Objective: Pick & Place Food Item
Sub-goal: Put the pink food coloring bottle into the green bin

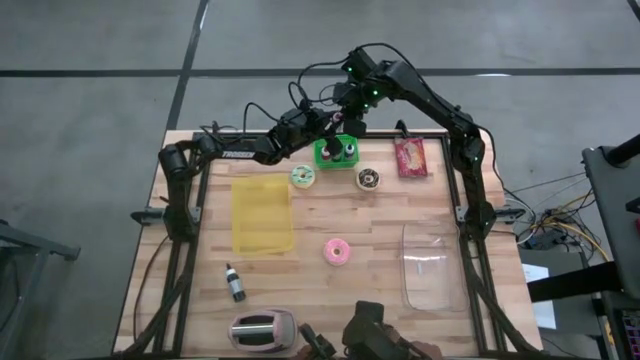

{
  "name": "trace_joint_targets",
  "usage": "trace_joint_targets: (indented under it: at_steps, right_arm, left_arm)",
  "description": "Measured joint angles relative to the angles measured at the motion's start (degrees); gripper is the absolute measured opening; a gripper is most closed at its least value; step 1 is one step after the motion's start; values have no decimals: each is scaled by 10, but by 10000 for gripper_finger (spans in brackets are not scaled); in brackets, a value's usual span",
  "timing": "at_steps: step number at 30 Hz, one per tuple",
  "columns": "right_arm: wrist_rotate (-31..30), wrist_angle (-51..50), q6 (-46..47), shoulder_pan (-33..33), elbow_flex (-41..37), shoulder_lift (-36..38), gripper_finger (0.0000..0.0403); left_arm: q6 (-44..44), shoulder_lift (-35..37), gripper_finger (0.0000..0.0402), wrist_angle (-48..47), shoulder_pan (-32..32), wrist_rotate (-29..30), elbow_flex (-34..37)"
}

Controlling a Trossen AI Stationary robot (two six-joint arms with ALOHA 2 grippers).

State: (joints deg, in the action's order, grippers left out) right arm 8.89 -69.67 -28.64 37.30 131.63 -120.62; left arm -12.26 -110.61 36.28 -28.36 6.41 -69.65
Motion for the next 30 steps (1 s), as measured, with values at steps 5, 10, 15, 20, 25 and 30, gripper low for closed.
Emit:
trace_joint_targets:
  at_steps: [5, 10, 15, 20, 25, 30]
  right_arm:
    - [-6, 1, -3, -2, 0, 11, 164]
    - [-18, -3, -13, -11, 2, 18, 202]
    - [-27, -3, -16, -22, 2, 20, 207]
    - [-40, -8, -20, -26, 2, 20, 207]
    - [-40, -7, -22, -26, 0, 21, 194]
    - [-40, -5, -27, -26, 5, 21, 177]
  left_arm:
    - [0, 1, 112, 4, 0, -7, -2]
    - [0, 2, 112, 5, 0, -12, -2]
    - [0, 2, 112, 4, 0, -12, -2]
    - [0, 2, 112, 3, 0, -11, -2]
    - [0, 2, 112, 2, 0, -9, -3]
    - [0, 2, 112, 3, -1, -6, -3]
